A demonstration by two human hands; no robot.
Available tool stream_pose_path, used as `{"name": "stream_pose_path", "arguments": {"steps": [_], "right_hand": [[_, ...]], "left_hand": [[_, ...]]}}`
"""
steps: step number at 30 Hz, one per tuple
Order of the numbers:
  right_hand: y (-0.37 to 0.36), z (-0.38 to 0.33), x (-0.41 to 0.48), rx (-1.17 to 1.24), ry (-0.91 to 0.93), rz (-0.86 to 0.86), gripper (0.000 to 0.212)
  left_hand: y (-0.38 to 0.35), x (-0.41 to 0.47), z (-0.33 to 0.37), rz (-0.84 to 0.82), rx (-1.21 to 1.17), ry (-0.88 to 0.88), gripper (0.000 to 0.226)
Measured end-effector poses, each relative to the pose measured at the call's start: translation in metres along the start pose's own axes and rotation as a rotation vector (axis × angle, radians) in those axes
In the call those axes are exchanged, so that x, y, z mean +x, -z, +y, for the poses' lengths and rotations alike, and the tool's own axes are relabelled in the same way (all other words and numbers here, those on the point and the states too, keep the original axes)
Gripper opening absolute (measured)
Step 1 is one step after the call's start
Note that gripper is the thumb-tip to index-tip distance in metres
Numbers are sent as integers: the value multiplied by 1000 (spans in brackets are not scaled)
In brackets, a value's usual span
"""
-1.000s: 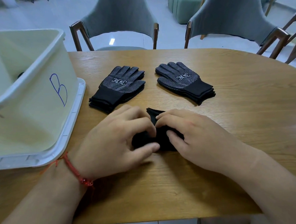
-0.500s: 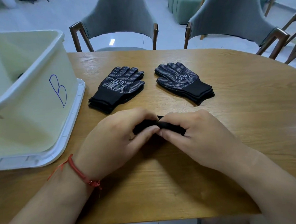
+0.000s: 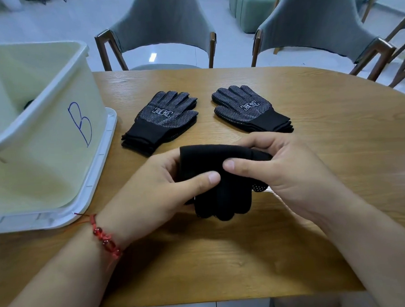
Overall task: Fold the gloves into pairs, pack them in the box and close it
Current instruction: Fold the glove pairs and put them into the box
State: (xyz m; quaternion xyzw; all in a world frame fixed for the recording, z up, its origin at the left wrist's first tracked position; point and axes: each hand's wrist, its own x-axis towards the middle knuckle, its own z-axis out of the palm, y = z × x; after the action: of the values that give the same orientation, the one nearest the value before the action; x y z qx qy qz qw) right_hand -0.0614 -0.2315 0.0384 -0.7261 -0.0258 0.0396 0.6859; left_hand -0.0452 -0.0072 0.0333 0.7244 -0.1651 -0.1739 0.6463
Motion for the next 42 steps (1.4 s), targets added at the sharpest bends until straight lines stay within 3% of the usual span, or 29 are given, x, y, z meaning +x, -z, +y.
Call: {"name": "stream_pose_path", "arguments": {"steps": [3,9,22,25,27,31,36,39,42], "right_hand": [[2,2,1,-10,-16,-1,25],[10,-2,4,265,-116,-200,35],[8,2,8,382,-137,-151,36],[10,3,9,376,-165,-155,50],[10,4,10,383,-186,-144,57],[11,6,10,372,-230,-150,51],[12,7,7,367,-240,-142,62],[9,9,5,351,-212,-98,59],[8,7,3,384,-191,-136,54]], "left_hand": [[1,1,-3,17,-14,-10,29],[7,4,-6,106,-89,-67,21],[12,2,-2,21,-276,-54,33],[13,2,-1,4,-309,-46,48],[14,0,2,-20,-346,-39,41],[16,-4,4,-43,-420,-6,50],[10,1,4,71,-348,32,33],[10,5,-3,146,-192,7,12],[11,7,-7,169,-203,-23,6]]}}
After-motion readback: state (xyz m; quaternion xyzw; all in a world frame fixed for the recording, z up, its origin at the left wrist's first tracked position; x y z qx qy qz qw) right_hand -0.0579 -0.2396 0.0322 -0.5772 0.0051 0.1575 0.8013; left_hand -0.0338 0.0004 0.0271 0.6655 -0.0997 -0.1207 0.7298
